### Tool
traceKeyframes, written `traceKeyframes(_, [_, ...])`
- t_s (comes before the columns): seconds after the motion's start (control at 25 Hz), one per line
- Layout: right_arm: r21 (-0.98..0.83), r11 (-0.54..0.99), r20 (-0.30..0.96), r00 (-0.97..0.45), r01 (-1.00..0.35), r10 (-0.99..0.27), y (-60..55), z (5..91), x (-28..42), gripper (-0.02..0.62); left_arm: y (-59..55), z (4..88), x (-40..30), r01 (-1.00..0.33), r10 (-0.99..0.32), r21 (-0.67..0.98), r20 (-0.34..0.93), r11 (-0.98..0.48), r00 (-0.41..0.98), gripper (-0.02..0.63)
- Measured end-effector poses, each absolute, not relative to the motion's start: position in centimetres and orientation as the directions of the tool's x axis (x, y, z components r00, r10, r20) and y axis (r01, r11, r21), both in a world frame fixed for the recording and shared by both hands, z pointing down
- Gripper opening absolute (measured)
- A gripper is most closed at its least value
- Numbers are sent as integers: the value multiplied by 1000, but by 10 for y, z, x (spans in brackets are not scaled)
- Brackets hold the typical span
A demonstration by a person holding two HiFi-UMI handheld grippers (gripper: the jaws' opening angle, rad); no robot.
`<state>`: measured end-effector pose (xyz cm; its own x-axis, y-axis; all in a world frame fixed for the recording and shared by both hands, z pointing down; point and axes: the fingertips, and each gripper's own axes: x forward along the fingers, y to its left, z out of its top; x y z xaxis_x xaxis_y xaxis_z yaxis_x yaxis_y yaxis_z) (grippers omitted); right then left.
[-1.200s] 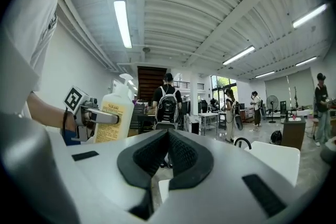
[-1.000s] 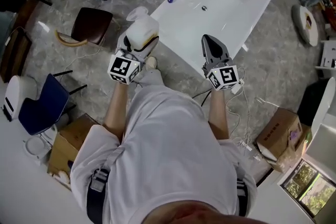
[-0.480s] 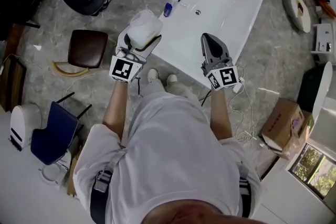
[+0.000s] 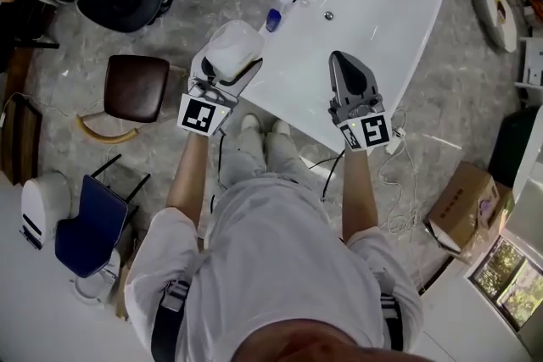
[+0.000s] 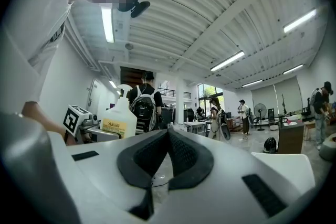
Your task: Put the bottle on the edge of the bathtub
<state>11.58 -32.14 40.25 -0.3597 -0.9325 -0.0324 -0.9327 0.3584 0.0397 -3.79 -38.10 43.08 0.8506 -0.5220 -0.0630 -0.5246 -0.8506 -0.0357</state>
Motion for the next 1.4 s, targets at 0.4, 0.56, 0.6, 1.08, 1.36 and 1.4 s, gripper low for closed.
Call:
traceKeyframes(0.4, [22, 347, -37, -348, -938, -937, -352, 554, 156, 2, -437, 617, 19, -468, -467, -17, -55, -883, 883, 339])
traceKeyframes(0.56, [14, 334, -50, -335, -942, -941, -354, 608, 169, 2, -456, 690, 38, -474, -472, -44, -43, -879, 880, 339])
traceKeyframes(0.6, [9, 329, -53, -329, -944, -943, -354, 619, 171, 2, -460, 705, 41, -484, -483, -41, -43, -874, 875, 339])
traceKeyframes(1.08, [-41, 302, -25, -301, -952, -953, -357, 688, 181, 2, -483, 778, 38, -603, -599, -10, -108, -798, 794, 341])
traceKeyframes(1.36, [-55, 295, -3, -295, -954, -955, -357, 694, 182, 2, -486, 783, 37, -627, -619, -37, -127, -778, 775, 357])
traceKeyframes(1.4, [-61, 293, -1, -293, -954, -956, -356, 693, 182, 2, -485, 784, 37, -628, -621, -41, -113, -777, 775, 361])
